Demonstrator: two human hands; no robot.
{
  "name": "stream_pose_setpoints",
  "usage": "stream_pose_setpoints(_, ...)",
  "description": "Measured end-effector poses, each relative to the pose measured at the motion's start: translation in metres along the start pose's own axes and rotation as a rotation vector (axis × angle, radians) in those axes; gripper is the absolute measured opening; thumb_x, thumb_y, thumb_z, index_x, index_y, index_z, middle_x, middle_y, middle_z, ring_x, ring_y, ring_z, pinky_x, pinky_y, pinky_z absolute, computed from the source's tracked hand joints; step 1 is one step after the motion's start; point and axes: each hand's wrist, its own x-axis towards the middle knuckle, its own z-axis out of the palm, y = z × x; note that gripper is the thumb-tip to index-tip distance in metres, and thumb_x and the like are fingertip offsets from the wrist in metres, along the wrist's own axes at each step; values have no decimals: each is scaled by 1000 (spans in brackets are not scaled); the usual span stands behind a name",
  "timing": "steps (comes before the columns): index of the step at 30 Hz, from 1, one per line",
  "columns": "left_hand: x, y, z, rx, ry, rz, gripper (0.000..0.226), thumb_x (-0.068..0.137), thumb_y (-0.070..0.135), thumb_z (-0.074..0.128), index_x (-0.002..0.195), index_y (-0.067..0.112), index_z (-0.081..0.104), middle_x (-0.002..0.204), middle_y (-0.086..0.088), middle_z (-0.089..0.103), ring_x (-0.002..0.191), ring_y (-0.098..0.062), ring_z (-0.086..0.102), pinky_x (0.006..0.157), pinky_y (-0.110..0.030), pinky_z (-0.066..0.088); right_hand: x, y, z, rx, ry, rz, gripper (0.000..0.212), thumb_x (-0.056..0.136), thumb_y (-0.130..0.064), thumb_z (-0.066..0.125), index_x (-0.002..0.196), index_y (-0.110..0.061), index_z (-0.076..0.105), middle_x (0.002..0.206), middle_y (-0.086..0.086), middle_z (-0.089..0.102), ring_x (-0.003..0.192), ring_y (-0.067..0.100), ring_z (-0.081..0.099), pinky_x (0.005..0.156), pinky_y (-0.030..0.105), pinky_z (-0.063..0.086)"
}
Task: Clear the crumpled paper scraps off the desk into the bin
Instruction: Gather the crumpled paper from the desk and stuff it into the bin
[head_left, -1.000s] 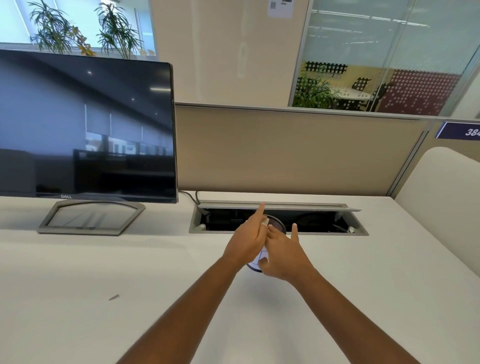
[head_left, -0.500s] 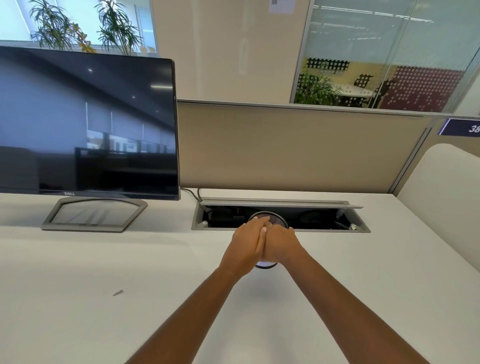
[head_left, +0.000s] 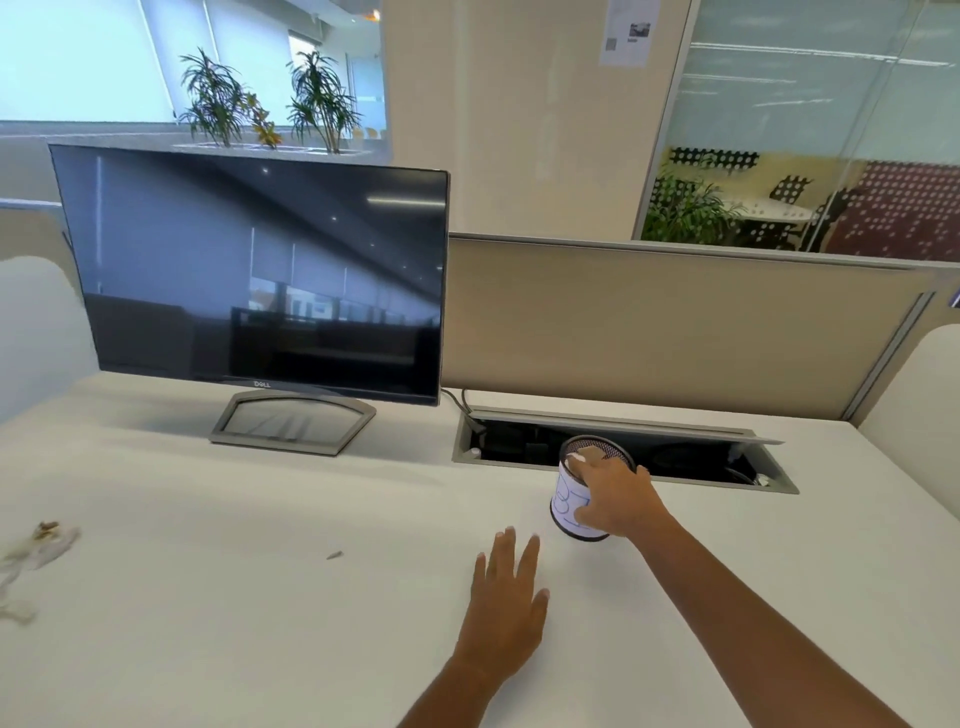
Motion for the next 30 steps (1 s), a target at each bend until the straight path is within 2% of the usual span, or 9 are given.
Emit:
stream_pose_setpoints(4,-21,-17,13,-104,-42,-42,62,96,36,39,148,11,17,157,-21,7,147,-24,9,120,-32,11,-8,-4,-10,9,-18,32,61,88,-24,50,143,-27,24,148,2,35,134,27,34,112,58,18)
stream_pose_setpoints(6,-26,-27,12,-49,81,-47,65,87,42,55,139,7,39,149,-26,28,141,-24,31,115,-28,26,-12,-5,-14,38,-13,43,58,89,-21,49,142,-29,28,148,1,36,135,27,33,112,58,17)
stream_pose_setpoints(8,-33,-34,16,-80,15,19,61,76,49,66,125,13,58,139,-21,47,131,-20,48,107,-23,37,-16,-6,-17,110,15,63,55,88,-15,47,140,-30,34,147,1,39,136,26,32,114,58,14)
stream_pose_setpoints(10,-37,-36,11,54,35,31,56,45,61,79,88,25,76,105,1,74,100,-3,68,85,-12,50,-20,-6,-19,179,56,84,55,88,-10,46,138,-31,38,146,0,40,136,25,31,114,58,11)
stream_pose_setpoints(12,-44,-42,8,-29,-59,-1,58,63,55,74,107,18,70,125,-9,63,118,-6,59,97,-14,44,-26,-7,-19,191,106,106,54,87,-8,45,137,-30,41,145,0,41,135,24,32,114,57,11)
stream_pose_setpoints(15,-44,-52,13,-122,-55,28,52,98,29,32,147,16,20,159,-1,0,147,-13,4,120,-25,8,-35,-12,-15,119,263,88,49,87,-8,46,134,-22,44,144,0,43,134,22,35,114,50,19)
stream_pose_setpoints(20,-45,-74,7,-64,-3,-27,49,100,27,28,147,18,17,159,0,4,147,-13,4,120,-28,6,-60,-40,10,189,782,-194,30,57,15,58,80,1,72,89,23,71,84,41,68,75,49,55)
stream_pose_setpoints(24,-58,-98,-1,-45,33,-88,49,99,26,29,146,19,19,159,0,9,146,-11,7,118,-25,8,-72,-78,41,362,647,-258,41,54,21,67,86,-4,72,100,17,69,97,31,67,75,36,58)
stream_pose_setpoints(30,-86,-146,-17,-62,79,-87,47,98,25,31,145,22,25,158,7,13,144,-5,15,116,-21,15,-89,-162,99,446,294,-282,42,90,-5,39,127,-20,53,140,-5,44,129,3,38,100,13,34)
